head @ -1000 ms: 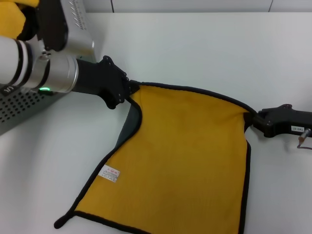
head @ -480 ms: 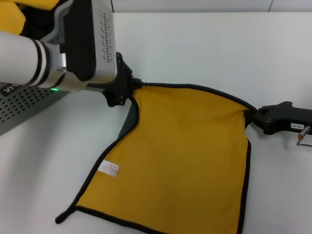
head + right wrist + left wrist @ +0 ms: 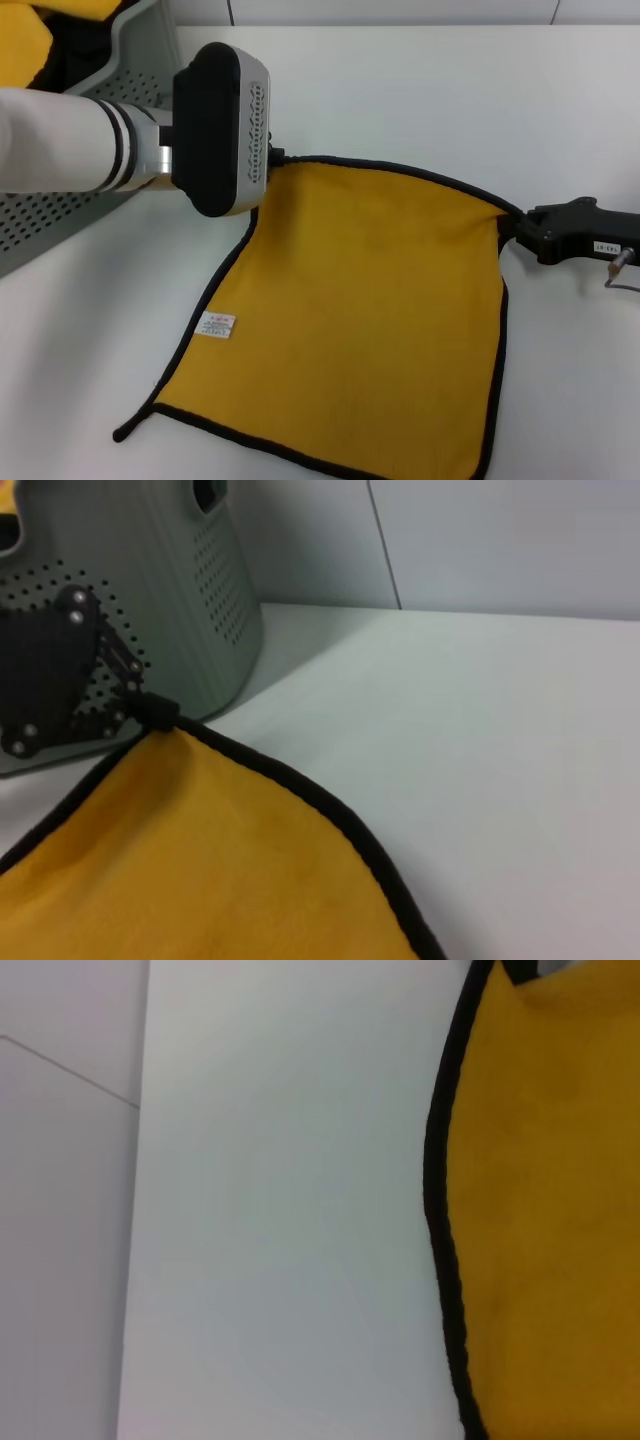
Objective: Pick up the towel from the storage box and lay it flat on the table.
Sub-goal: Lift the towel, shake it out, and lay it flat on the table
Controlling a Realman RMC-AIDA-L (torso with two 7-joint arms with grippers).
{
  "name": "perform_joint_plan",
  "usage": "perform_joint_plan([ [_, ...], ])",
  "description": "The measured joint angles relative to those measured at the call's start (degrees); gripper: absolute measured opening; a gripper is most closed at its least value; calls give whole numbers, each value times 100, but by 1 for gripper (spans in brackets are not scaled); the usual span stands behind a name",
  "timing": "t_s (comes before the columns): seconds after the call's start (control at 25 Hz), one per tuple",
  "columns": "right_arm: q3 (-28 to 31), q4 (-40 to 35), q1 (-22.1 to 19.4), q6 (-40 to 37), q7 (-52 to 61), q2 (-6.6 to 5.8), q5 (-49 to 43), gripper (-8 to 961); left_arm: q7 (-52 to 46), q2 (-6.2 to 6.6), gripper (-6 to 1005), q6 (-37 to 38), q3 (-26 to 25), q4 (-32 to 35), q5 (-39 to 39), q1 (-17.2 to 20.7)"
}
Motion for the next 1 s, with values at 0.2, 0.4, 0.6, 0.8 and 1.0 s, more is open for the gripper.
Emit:
perform_joint_plan([
  [0.2,-10,-116,18,-55,28,-3,-4,82,55,0,164,-159,6,-1,5,115],
  [0.4,-59,-300,28,-80,118,-17,-68,83,134,0,170,-354,10,-42,6,177],
  [0.6,-162,-312,81,-26,218,-34,-134,85,249,-19,176,-672,44,-203,-22,230],
  [0.8,-166,-317,86,9,224,-35,-146,86,252,-27,181,-1399,347,-451,-38,310],
  [1.0,-167,-390,42,16,217,-20,-151,87,222,-33,187,-2231,707,-583,-46,500],
])
